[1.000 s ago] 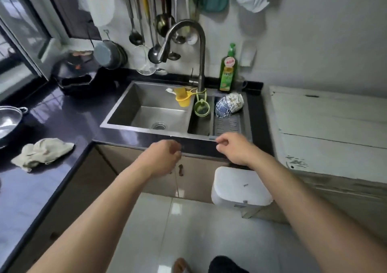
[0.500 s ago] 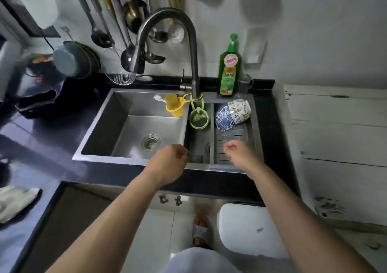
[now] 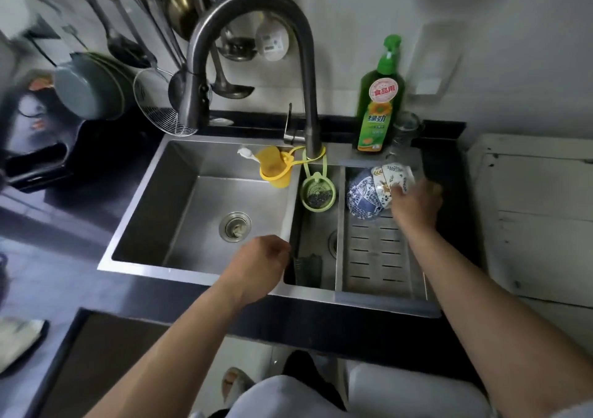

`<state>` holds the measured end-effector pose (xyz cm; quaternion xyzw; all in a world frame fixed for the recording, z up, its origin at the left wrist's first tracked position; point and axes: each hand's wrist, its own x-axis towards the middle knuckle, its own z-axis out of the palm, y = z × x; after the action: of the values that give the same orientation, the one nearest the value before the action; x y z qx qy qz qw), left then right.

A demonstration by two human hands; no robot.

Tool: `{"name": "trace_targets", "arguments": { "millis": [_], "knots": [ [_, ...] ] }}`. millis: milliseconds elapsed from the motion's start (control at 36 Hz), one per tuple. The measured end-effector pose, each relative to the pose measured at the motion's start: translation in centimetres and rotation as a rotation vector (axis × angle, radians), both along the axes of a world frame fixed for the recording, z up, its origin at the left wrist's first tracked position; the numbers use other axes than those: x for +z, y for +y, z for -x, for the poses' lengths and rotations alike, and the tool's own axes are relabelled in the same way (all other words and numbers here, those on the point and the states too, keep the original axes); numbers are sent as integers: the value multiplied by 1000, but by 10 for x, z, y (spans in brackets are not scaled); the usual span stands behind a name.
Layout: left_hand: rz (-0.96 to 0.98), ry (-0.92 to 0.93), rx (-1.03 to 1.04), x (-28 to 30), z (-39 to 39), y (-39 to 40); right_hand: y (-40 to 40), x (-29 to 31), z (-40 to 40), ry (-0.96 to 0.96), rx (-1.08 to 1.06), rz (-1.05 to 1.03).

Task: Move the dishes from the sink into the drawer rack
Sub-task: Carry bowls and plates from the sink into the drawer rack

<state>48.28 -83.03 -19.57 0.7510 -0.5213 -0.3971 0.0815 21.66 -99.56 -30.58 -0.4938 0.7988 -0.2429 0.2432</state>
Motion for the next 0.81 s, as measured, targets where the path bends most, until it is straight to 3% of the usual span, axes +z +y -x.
{"name": "trace_targets", "arguments": {
  "millis": [167, 472, 806],
  "knots": [
    [-29, 35, 60, -8, -11, 0, -41, -22, -1, -74, -34, -124],
    [-41, 89, 115, -6, -26, 1, -40, -39, -8, -198, -81, 43],
    [-35, 183, 109, -11, -19, 2, -35, -33, 0, -87, -102, 149]
  ]
}}
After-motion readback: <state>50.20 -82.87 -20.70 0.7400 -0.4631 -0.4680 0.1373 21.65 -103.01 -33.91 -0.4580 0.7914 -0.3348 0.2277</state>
